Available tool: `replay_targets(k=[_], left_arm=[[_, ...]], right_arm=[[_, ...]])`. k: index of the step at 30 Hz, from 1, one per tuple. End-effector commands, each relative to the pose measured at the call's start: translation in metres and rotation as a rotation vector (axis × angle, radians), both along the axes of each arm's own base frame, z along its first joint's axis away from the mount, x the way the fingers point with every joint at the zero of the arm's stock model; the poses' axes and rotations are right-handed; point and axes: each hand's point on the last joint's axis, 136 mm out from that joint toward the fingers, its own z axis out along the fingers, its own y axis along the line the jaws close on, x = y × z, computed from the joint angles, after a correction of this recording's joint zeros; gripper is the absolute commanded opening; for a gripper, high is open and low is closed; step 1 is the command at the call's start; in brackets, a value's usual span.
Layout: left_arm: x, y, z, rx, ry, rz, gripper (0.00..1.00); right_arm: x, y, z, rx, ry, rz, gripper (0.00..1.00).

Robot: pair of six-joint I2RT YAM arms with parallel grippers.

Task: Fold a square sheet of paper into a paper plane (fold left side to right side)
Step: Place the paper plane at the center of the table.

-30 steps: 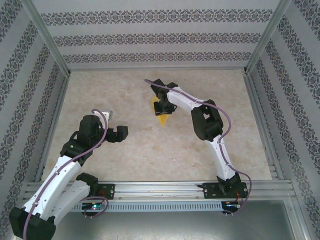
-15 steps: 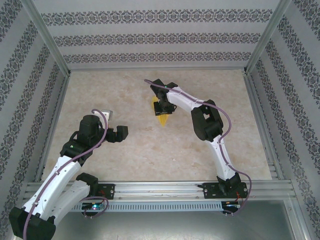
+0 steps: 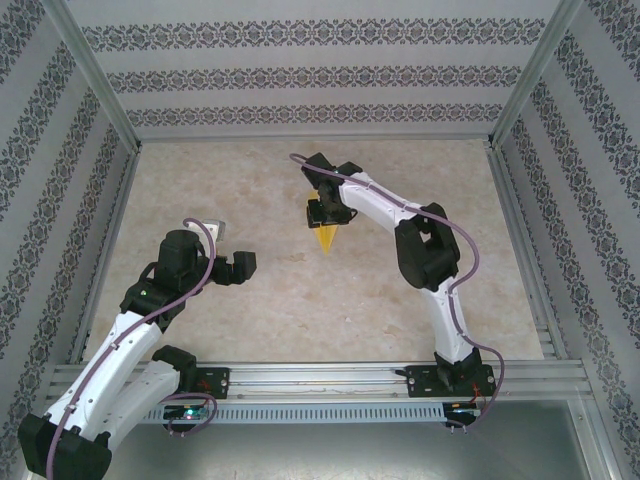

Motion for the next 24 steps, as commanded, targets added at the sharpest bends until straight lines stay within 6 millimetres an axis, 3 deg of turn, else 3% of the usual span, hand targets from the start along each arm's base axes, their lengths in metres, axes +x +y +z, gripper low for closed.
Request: replay_targets(k=[1,13,17,20,24], left_arm=[[0.000,0.006,0.005,0.015,-0.004,0.014,1.00],[0.001,0.014,0.003,0.023,0.004,0.067,1.00],[0.003,0.018,0.003,0.017,-0.001,0.099,1.00],[0.006,0.023,0.003,0.013,-0.008,0.138,0.99],[0.013,0.031,0.008,0.009,-0.038,0.191,1.00]], right_arm=[[-0.004,-0.001,0.020,-0.004,-0.047,-0.004,0.57],[-0.023,-0.013,0.052,0.025,-0.137,-0.004,0.64],[-0.036,-0.024,0.063,0.043,-0.175,-0.005,0.73],[-0.045,-0.039,0.073,0.039,-0.210,-0.015,0.98],[-0.059,-0.060,0.086,0.056,-0.248,-0.038,0.98]])
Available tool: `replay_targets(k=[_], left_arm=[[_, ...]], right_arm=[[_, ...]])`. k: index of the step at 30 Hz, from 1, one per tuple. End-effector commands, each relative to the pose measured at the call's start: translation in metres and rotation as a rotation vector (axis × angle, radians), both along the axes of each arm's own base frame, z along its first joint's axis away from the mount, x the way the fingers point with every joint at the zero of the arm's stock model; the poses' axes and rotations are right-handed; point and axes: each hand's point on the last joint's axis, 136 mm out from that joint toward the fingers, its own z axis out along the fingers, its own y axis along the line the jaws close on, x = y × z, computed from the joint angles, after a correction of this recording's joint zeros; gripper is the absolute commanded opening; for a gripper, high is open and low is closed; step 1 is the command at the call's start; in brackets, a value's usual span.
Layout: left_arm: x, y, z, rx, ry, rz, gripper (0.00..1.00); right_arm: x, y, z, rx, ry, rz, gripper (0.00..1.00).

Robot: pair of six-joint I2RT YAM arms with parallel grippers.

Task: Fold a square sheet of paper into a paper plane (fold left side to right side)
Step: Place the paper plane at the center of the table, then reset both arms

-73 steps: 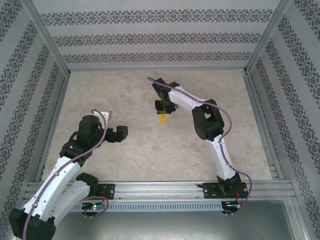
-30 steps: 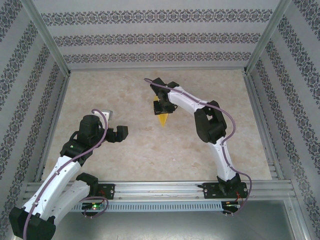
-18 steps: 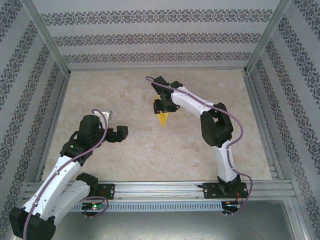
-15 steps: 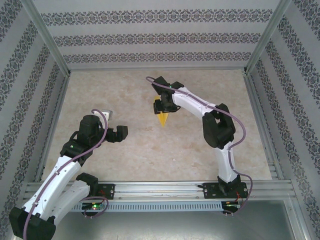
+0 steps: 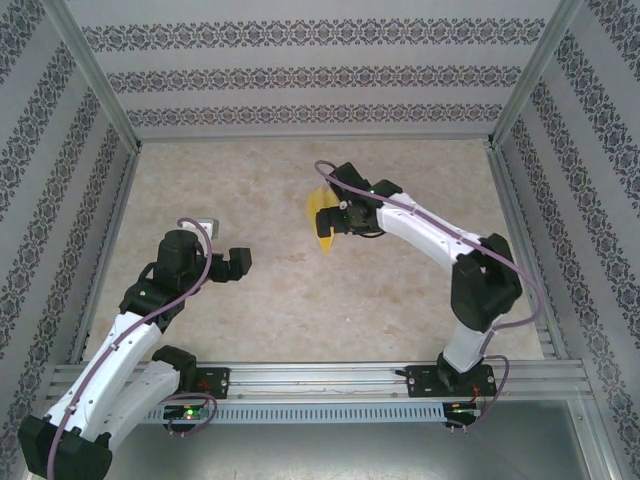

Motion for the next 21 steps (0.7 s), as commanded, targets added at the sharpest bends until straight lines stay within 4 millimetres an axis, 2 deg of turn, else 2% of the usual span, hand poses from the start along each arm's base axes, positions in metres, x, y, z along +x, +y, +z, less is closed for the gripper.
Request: replay_targets(k=[1,10,14,21], left_arm=[[0.008,0.015,0.010,-0.005,-0.047,0.087,1.00],[0.022,0.046,0.028,0.101,-0.160,0.187,1.00],[0.026,0.058,0.038,0.153,-0.239,0.224,1.00],[0.032,0.071,0.049,0.183,-0.326,0.291,1.00]], right_arm=[[-0.002,-0.019,0.019,0.014,-0.084,-0.031,0.98],[-0.028,-0.079,0.059,0.050,-0.273,-0.081,0.98],[-0.039,-0.116,0.072,0.049,-0.398,-0.133,0.98],[-0.060,-0.183,0.071,-0.016,-0.586,-0.241,0.98]])
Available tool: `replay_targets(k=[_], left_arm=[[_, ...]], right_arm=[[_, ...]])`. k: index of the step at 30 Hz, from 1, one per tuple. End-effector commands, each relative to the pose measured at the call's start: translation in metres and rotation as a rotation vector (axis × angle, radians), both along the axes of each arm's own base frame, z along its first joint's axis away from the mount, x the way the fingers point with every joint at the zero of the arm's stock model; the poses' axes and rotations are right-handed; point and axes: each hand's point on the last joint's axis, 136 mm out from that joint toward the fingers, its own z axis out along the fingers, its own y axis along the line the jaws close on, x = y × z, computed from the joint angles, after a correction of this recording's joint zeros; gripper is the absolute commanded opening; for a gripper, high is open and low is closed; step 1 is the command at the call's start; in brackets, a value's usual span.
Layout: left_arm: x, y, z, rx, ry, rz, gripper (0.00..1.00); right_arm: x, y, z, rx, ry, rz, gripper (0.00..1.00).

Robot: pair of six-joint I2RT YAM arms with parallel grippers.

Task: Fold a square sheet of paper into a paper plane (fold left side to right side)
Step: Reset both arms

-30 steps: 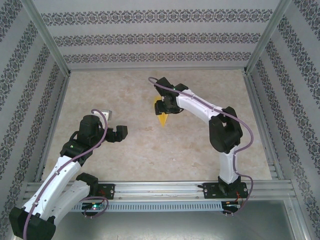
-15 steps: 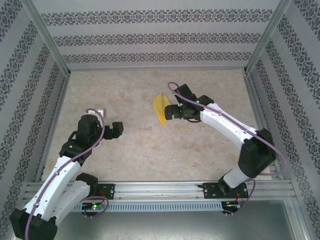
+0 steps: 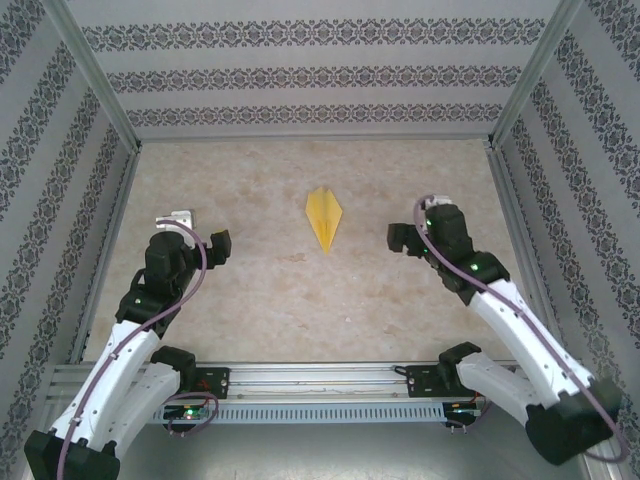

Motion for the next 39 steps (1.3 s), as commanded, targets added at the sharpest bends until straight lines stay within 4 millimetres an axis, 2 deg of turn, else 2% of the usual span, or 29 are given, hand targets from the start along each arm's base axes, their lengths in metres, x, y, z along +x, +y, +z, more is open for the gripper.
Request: replay_targets(k=[1,6,12,13,14,18,31,39], left_arm=[[0.008,0.014,0.017,0.035,-0.097,0.063,1.00],[0.011,0.023,0.015,0.048,-0.099,0.109,1.00],[0.013,0.023,0.012,0.066,-0.086,0.101,1.00],[0.013,0.023,0.011,0.069,-0.082,0.100,1.00],[0.014,0.023,0.010,0.071,-0.077,0.099,1.00],[0.015,0.023,0.004,0.081,-0.056,0.091,1.00],[0.023,0.019,-0.009,0.099,-0.019,0.058,1.00],[0.031,0.022,-0.024,0.113,0.000,0.069,1.00]], right_arm=[[-0.001,-0.027,0.003,-0.068,-0.114,-0.048,0.98],[-0.007,-0.058,-0.001,-0.103,-0.244,-0.135,0.98],[0.007,-0.070,-0.013,-0.115,-0.356,-0.173,0.98],[0.012,-0.071,-0.010,-0.114,-0.373,-0.177,0.98],[0.013,-0.072,-0.025,-0.122,-0.350,-0.177,0.98],[0.026,-0.073,-0.037,-0.143,-0.354,-0.171,0.98],[0.067,-0.067,-0.058,-0.163,-0.420,-0.092,0.98],[0.079,-0.073,-0.070,-0.126,-0.430,-0.090,0.98]])
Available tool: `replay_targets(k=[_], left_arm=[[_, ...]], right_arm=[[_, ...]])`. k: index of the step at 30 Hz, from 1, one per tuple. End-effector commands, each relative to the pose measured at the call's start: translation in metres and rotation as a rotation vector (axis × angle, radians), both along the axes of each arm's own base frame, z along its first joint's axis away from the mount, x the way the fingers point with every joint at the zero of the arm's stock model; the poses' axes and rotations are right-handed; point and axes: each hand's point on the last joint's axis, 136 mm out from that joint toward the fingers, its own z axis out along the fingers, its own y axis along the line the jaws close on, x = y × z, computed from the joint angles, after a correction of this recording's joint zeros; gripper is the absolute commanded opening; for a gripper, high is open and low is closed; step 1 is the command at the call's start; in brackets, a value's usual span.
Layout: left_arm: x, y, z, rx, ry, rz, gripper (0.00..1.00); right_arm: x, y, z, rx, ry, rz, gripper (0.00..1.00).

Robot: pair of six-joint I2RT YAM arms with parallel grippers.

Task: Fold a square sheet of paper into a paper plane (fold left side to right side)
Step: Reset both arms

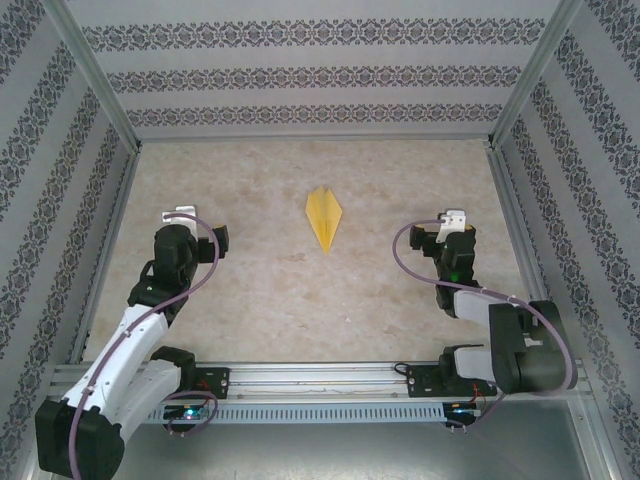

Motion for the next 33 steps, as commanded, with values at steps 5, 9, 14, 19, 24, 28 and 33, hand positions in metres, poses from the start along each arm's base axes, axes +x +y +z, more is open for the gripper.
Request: replay_targets(k=[5,9,14,19,24,28,33], left_arm=[[0.014,0.009,-0.008,0.022,-0.026,0.021,1.00],[0.024,0.011,-0.019,0.018,-0.026,0.024,1.00],[0.037,0.017,-0.033,0.022,-0.023,0.029,1.00],[0.047,0.022,-0.040,0.019,-0.052,0.018,1.00],[0.054,0.023,-0.047,0.017,-0.095,0.002,1.00],[0.061,0.019,-0.055,0.019,-0.105,-0.039,1.00],[0.068,0.017,-0.064,0.018,-0.131,-0.063,1.00]], right_arm=[[0.015,0.005,0.005,0.041,-0.084,0.052,0.98],[0.022,0.007,-0.007,0.046,-0.065,0.063,0.98],[0.027,0.004,-0.007,0.053,-0.049,0.049,0.98],[0.029,-0.002,-0.015,0.061,-0.006,0.017,0.98],[0.029,-0.002,-0.015,0.059,-0.006,0.015,0.98],[0.029,-0.001,-0.015,0.056,-0.007,0.018,0.98],[0.029,0.000,-0.015,0.055,-0.006,0.018,0.98]])
